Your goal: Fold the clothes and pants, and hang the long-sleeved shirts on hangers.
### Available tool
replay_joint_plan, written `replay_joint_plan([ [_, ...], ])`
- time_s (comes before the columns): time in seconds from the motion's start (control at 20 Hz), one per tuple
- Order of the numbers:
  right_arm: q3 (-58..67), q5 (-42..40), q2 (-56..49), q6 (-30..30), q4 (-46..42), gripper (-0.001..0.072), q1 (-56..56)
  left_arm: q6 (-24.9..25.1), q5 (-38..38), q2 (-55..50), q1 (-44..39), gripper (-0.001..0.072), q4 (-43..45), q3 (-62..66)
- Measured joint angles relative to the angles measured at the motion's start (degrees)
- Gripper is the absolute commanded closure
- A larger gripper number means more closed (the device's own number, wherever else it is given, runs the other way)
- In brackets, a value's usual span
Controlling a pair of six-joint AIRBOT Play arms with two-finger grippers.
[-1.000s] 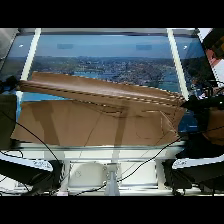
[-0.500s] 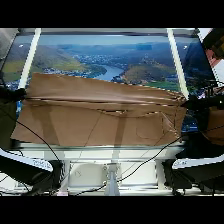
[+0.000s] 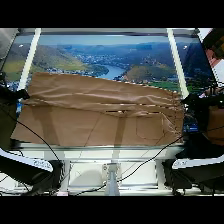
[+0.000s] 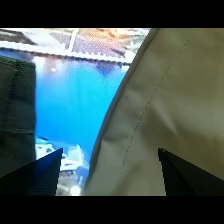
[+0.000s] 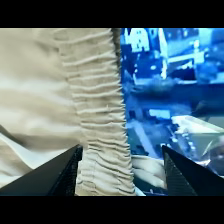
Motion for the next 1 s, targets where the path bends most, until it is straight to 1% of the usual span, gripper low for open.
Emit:
replay_joint_plan([
  [0.15,1.1,0.1,2.9,0.9,-1.9,0.0147,0.0,0.0,-0.1,3.4,0.2,0.0008,0.0,1.9],
  [0.2,2.1,0.7,4.1,1.4,-2.8,0.0167,0.0,0.1,0.1,5.0,0.2,0.0008,-0.1,2.5],
  [0.35,5.5,4.4,8.5,2.4,-6.3,0.0168,0.0,0.4,-0.7,10.9,0.5,0.0015,0.4,3.6],
  [0.4,6.4,5.7,10.3,2.6,-7.6,0.0194,0.0,0.4,-1.0,13.0,0.8,0.0118,1.0,3.8],
  [0.45,7.0,6.6,12.3,2.8,-9.0,0.0275,-0.1,0.4,-2.0,15.0,1.2,0.0243,2.4,3.8],
  [0.5,7.3,7.1,14.8,3.0,-10.1,0.0285,-0.2,0.1,-3.0,17.0,1.7,0.0245,3.7,4.0],
  [0.65,6.6,8.0,23.0,3.4,-11.3,0.0284,-1.0,-1.5,-6.9,22.4,4.5,0.0245,5.4,3.8],
  [0.85,-0.3,7.6,34.6,6.6,-12.3,0.0280,-1.6,-1.6,-9.5,29.2,11.0,0.0243,2.3,0.1],
  [0.9,-3.0,7.5,37.2,8.1,-12.7,0.0270,-1.6,-1.5,-9.9,30.8,12.9,0.0241,0.7,-2.0],
  [1.0,-9.9,7.6,42.4,12.4,-13.2,0.0211,-1.7,-1.0,-11.0,33.5,15.8,0.0230,-1.7,-7.1],
])
